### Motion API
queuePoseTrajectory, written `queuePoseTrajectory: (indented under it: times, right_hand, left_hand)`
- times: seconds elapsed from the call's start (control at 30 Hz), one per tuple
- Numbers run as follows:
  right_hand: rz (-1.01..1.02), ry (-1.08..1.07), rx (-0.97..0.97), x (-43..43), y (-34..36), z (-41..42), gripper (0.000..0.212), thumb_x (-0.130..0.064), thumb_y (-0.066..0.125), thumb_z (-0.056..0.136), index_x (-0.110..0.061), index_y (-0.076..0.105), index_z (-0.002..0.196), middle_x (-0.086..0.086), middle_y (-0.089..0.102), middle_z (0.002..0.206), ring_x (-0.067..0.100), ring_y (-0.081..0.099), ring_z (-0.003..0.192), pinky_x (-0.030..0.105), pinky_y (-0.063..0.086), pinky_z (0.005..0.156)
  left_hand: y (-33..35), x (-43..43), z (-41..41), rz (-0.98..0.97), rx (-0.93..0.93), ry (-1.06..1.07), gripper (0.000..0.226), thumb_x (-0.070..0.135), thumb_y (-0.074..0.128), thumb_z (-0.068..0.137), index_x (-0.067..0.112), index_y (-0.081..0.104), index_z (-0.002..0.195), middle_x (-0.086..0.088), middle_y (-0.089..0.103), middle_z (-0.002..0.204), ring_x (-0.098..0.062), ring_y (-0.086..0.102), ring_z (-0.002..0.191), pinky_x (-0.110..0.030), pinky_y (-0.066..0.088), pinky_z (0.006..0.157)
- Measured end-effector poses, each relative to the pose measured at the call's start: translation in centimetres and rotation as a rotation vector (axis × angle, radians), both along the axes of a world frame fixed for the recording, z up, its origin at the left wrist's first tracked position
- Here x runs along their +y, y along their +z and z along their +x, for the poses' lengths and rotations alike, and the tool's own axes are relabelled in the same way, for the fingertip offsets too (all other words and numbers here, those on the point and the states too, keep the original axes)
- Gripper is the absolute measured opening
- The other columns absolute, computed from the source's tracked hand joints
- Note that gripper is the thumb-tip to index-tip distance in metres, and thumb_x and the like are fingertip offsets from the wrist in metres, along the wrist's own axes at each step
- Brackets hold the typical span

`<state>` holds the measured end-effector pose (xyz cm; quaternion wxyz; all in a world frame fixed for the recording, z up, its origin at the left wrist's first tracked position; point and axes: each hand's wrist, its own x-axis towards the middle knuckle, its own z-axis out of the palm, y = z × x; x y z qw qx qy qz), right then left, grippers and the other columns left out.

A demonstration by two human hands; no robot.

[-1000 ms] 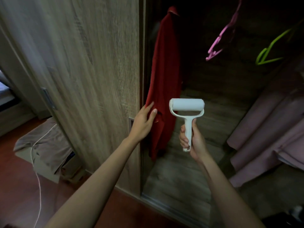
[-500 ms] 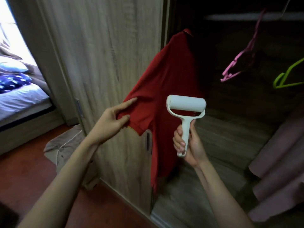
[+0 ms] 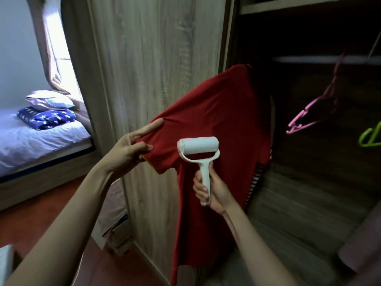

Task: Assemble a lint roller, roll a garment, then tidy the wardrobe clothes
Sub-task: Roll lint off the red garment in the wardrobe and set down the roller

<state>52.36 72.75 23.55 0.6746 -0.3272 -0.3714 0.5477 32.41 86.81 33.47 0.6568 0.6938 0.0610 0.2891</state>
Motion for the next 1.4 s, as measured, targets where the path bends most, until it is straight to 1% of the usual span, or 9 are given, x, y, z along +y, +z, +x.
queuePoseTrajectory:
  times: [0.17,0.3,0.57,0.67,0.8,0.97,1.07,1.2,1.4]
  right_hand:
    - [0.045,-0.060,-0.054,1.6,5.7,1.2,0.060,-0.059,0.017,0.096,-0.016,0.047,0.067,-0.003,0.031,0.044,0.006,0.030,0.032,0.018,0.025,0.031]
    - [-0.109,-0.129,-0.159,0.8,0.6,-0.1,0.058,-0.066,0.022,0.090,-0.020,0.049,0.066,-0.004,0.032,0.045,0.006,0.029,0.031,0.018,0.014,0.034]
    - [-0.001,-0.136,-0.178,2.3,5.2,0.6,0.053,-0.063,0.026,0.087,-0.016,0.044,0.069,-0.003,0.035,0.046,0.007,0.032,0.033,0.016,0.026,0.032]
    - [-0.080,-0.102,-0.147,1.1,0.8,-0.2,0.054,-0.066,0.028,0.085,-0.018,0.046,0.067,-0.003,0.034,0.042,0.006,0.030,0.030,0.016,0.016,0.032]
    - [-0.130,-0.139,-0.112,0.3,-1.0,-0.2,0.056,-0.066,0.028,0.085,-0.018,0.047,0.065,-0.004,0.028,0.040,0.005,0.026,0.028,0.013,0.015,0.031]
    - [0.093,-0.197,-0.092,2.4,7.7,3.2,0.055,-0.062,0.022,0.090,-0.017,0.043,0.066,-0.005,0.029,0.041,0.005,0.024,0.029,0.022,0.007,0.034]
    - [0.072,-0.199,-0.096,1.9,5.1,3.7,0.057,-0.063,0.023,0.091,-0.018,0.046,0.065,-0.005,0.028,0.041,0.006,0.024,0.029,0.023,0.007,0.035]
    - [-0.001,-0.167,-0.017,0.5,0.1,3.3,0.057,-0.066,0.027,0.089,-0.019,0.048,0.063,-0.005,0.030,0.042,0.005,0.026,0.030,0.018,0.010,0.033]
    - [0.172,-0.024,-0.007,1.1,8.1,6.9,0.054,-0.064,0.031,0.082,-0.017,0.052,0.068,-0.006,0.035,0.045,0.004,0.032,0.033,0.020,0.018,0.036]
  left_hand:
    - [0.0,-0.3,0.5,-0.013,-0.003,0.021,0.071,-0.009,0.049,0.078,0.020,0.053,0.142,-0.008,0.044,0.104,0.000,0.032,0.044,-0.009,0.033,0.046]
    - [0.2,-0.4,0.6,-0.045,0.009,0.068,0.069,-0.019,0.037,0.086,0.015,0.048,0.145,0.007,0.066,0.091,0.001,0.036,0.044,-0.009,0.038,0.046]
    - [0.4,-0.1,0.7,-0.008,0.013,0.068,0.069,-0.016,0.042,0.083,0.014,0.047,0.145,-0.004,0.054,0.083,0.001,0.032,0.042,-0.009,0.035,0.043]
    - [0.4,-0.1,0.8,-0.008,0.029,0.086,0.070,-0.021,0.032,0.086,0.013,0.043,0.147,0.013,0.060,0.066,0.002,0.031,0.040,-0.008,0.035,0.042]
    - [0.3,0.0,0.9,-0.039,0.010,0.061,0.070,-0.021,0.034,0.085,0.014,0.047,0.144,0.012,0.066,0.080,0.003,0.032,0.040,-0.008,0.036,0.043]
    - [0.2,0.5,0.8,-0.043,0.000,0.032,0.068,-0.016,0.041,0.083,0.017,0.052,0.142,0.000,0.052,0.075,0.001,0.029,0.039,-0.009,0.031,0.041]
    - [0.1,0.8,0.8,-0.041,0.005,0.024,0.070,-0.007,0.049,0.077,0.019,0.053,0.142,-0.006,0.042,0.086,0.000,0.030,0.040,-0.010,0.032,0.041]
    - [0.1,0.7,0.9,-0.026,0.020,0.046,0.068,-0.013,0.044,0.082,0.018,0.054,0.141,0.006,0.040,0.057,0.000,0.027,0.039,-0.010,0.029,0.040]
    - [0.3,0.1,0.9,-0.018,0.047,0.091,0.069,-0.019,0.033,0.086,0.016,0.050,0.143,0.012,0.041,0.048,0.000,0.025,0.036,-0.013,0.020,0.039]
